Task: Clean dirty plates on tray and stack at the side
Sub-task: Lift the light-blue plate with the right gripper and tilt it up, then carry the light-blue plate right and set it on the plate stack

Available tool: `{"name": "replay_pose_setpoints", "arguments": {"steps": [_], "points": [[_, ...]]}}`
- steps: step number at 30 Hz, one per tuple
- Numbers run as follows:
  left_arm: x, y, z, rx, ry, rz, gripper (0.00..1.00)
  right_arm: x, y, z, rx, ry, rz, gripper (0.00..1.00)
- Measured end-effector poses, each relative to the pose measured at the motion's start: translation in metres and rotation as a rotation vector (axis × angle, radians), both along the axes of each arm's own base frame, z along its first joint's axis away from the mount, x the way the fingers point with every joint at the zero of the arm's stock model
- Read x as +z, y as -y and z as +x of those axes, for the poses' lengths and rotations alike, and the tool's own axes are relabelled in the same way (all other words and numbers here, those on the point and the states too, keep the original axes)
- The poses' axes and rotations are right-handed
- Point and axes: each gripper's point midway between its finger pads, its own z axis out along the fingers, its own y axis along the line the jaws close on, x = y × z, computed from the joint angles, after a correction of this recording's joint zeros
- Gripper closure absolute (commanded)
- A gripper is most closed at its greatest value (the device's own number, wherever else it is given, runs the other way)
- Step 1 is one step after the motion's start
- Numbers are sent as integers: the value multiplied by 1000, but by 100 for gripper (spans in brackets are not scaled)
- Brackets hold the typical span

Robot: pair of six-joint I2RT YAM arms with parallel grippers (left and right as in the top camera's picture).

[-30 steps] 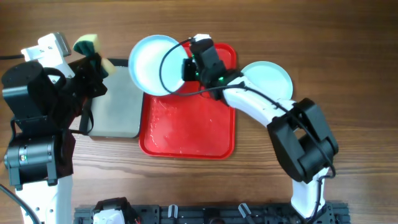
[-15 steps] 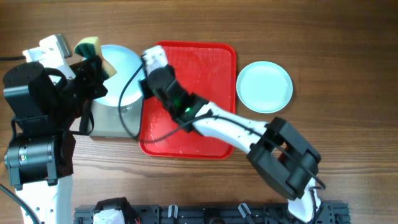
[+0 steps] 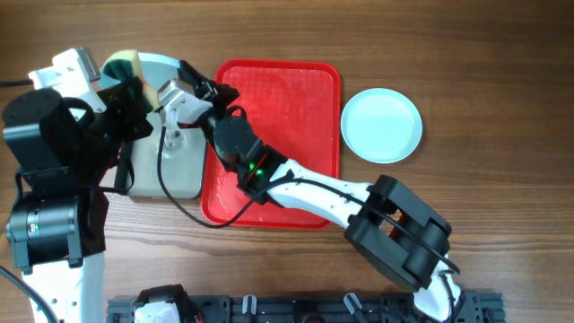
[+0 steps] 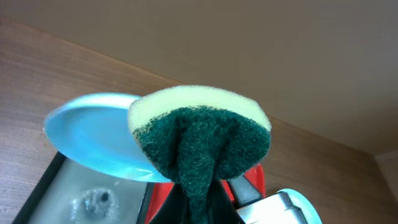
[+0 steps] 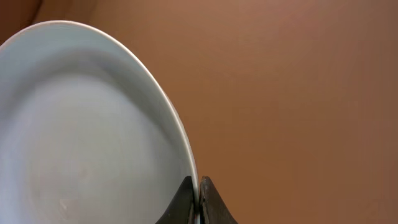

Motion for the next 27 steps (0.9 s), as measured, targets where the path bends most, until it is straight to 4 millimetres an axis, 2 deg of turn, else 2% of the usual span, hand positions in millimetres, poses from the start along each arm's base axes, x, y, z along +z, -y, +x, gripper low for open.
{"name": "replay_pose_setpoints", "arguments": {"steps": [6,9,12,16,22,25,27], "points": [[1,-1,0,6,3,3,96,-20,-8,1,13,45,-121,96],[1,-1,1,6,3,3,96,-31,-10,2,26,-3,-93,96],[1,-1,1,6,3,3,96,-48,-8,7,37,-123,-21,96],[0,-3,1,17,2,8,96,-79,6,23,15,-331,92,96],[-3,-21,4,108,-10,51,96,-108,34,50,6,-545,219,96],[-11,-27,8,139,-37,64,96,-115,44,57,33,-643,260,96],[-21,-30,13,146,-72,67,96,-110,52,58,57,-711,298,96]]}}
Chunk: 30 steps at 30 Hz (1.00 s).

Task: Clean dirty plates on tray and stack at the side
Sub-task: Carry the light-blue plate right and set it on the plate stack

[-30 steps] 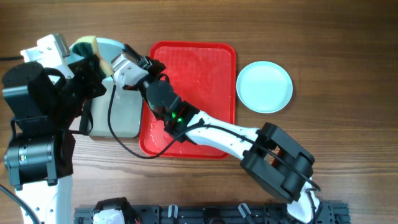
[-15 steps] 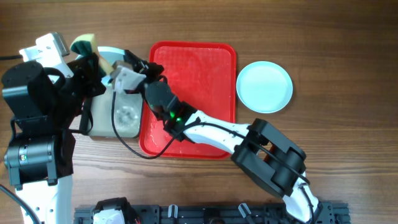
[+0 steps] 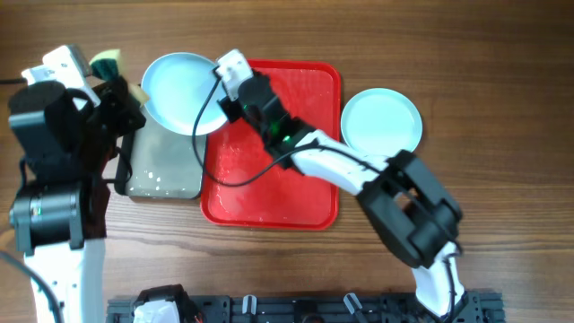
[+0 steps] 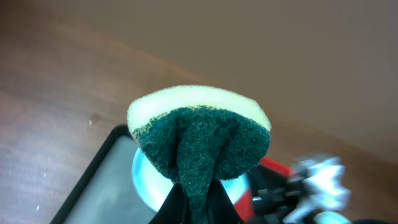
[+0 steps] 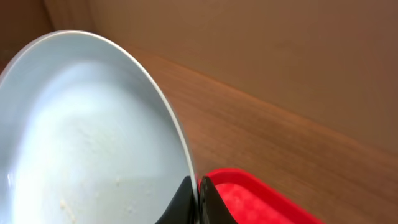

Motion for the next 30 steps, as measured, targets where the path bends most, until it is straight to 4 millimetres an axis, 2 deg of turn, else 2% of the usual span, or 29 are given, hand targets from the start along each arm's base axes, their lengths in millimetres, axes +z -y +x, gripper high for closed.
{"name": "replay_pose_setpoints", "arguments": {"steps": [1,2,5,8,10,13,16,17,22,26,30], "points": [[-7,-1,3,4,-25,-1,96,2,-2,-3,20,-23,30,96],[-15,-2,6,7,-50,-2,96,17,12,2,13,-58,56,96],[-31,-2,14,-1,-100,-9,96,37,30,3,41,-184,119,96],[-43,4,21,-46,-135,-18,96,61,60,12,55,-307,192,96],[-49,8,24,-73,-149,-23,96,70,83,15,61,-387,228,95],[-54,12,27,-101,-165,-29,96,61,128,12,30,-556,249,96],[-58,16,28,-122,-176,-42,96,40,180,5,-64,-731,260,96],[-59,17,28,-130,-181,-47,96,31,204,2,-115,-800,267,96],[-60,28,27,-166,-185,-52,96,6,285,-3,-316,-947,281,96],[-64,47,28,-229,-195,-44,96,-14,332,-15,-487,-1015,219,96],[-79,67,33,-289,-239,-39,96,-27,360,-27,-608,-1053,142,96]]}}
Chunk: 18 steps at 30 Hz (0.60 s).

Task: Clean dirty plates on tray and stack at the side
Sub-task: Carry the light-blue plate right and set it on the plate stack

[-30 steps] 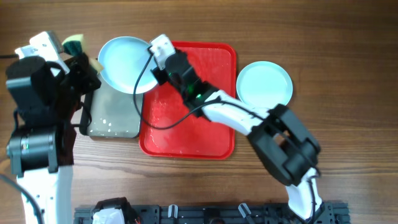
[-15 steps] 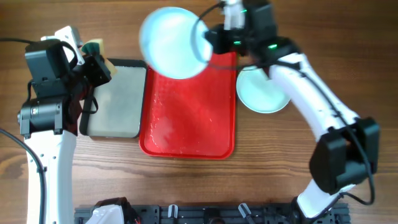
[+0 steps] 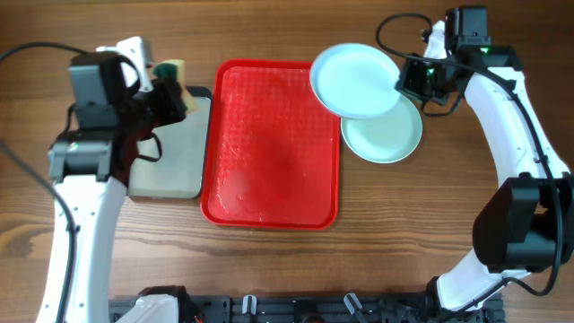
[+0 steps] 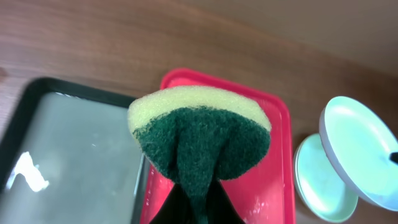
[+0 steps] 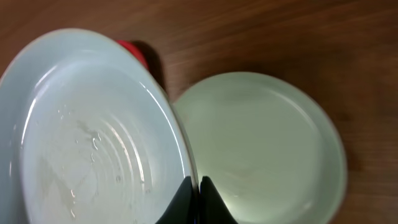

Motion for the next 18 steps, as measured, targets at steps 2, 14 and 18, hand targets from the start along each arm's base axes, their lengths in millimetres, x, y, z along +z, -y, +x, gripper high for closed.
{"name": "replay_pose_setpoints", "arguments": {"steps": [2,14,18], "points": [[-12,8,3,-24,-32,3,96,-5,10,-6,-22,-32,-44,96],[-97,48,15,-138,-257,57,96,-19,51,-32,-94,-138,-270,96],[-119,33,18,-88,-310,139,96,-33,56,-42,-98,-167,-298,96]]}}
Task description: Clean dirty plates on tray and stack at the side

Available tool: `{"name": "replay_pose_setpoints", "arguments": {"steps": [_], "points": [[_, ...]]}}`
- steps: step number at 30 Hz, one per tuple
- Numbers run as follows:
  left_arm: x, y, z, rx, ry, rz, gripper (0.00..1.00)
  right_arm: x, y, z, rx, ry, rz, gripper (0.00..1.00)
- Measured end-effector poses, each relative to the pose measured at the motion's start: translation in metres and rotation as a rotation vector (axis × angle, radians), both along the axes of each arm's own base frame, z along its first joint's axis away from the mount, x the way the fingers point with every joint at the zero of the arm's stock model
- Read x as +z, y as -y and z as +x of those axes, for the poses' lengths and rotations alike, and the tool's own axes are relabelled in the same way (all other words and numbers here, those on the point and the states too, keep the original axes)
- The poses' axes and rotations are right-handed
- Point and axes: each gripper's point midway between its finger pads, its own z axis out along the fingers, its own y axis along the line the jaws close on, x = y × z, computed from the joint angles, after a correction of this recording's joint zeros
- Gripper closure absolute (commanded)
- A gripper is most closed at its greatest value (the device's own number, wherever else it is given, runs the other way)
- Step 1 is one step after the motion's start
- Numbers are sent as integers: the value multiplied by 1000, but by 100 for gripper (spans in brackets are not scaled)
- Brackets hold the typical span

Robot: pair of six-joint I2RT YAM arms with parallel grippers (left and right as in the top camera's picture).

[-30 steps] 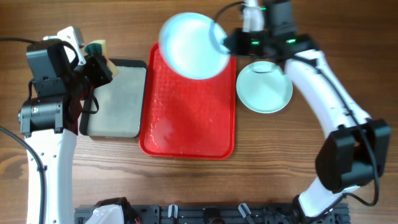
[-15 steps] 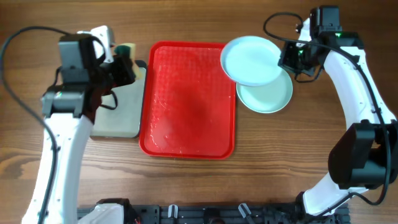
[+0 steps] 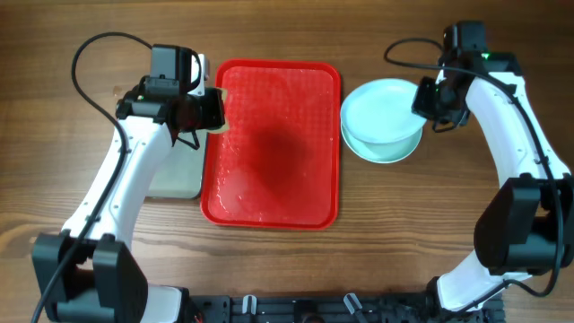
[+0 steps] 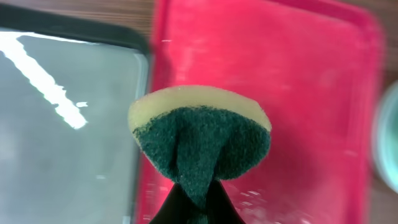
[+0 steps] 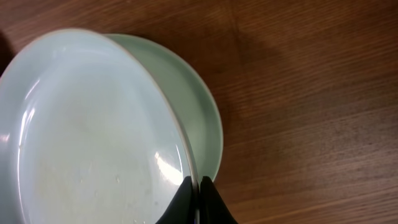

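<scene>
My right gripper [image 3: 429,100] is shut on the rim of a pale blue plate [image 3: 381,108], holding it tilted just over a second pale plate [image 3: 386,148] that lies on the wood right of the red tray [image 3: 273,193]. In the right wrist view the held plate [image 5: 87,130] covers most of the lower plate [image 5: 202,118]. My left gripper [image 3: 204,109] is shut on a yellow and green sponge [image 4: 199,140], held over the tray's left edge. The tray holds no plates.
A grey basin [image 3: 175,175] with water sits left of the tray, partly under the left arm. Cables loop above both arms. A black rail runs along the table's front edge.
The right gripper has lowered the plate from up over the tray's right corner to just above the plate on the wood. The left gripper has moved right with the sponge, from the basin to the tray's edge.
First the right gripper held the plate on edge over the basin with the sponge close by. Then the plate lay flatter by the tray's far left corner. Later it was at the right side above the other plate, and now sits low over it.
</scene>
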Motion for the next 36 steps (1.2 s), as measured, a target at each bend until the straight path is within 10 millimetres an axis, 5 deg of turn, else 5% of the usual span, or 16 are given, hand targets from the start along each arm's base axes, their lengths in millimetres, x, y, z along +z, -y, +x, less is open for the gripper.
{"name": "replay_pose_setpoints", "arguments": {"steps": [10,16,21,31,36], "points": [[-21,-38,5,95,-32,194,96,-43,5,-21,-6,-50,-27,94],[-24,-59,-1,144,-63,229,96,-56,5,-27,-1,-60,-29,77],[-28,-75,-3,182,-78,239,96,-55,4,-19,8,-28,-28,53],[-64,-77,-12,169,-75,251,96,-27,-21,8,70,64,109,38],[-80,-77,-17,166,-72,252,96,-24,-27,10,87,73,139,20]]}}
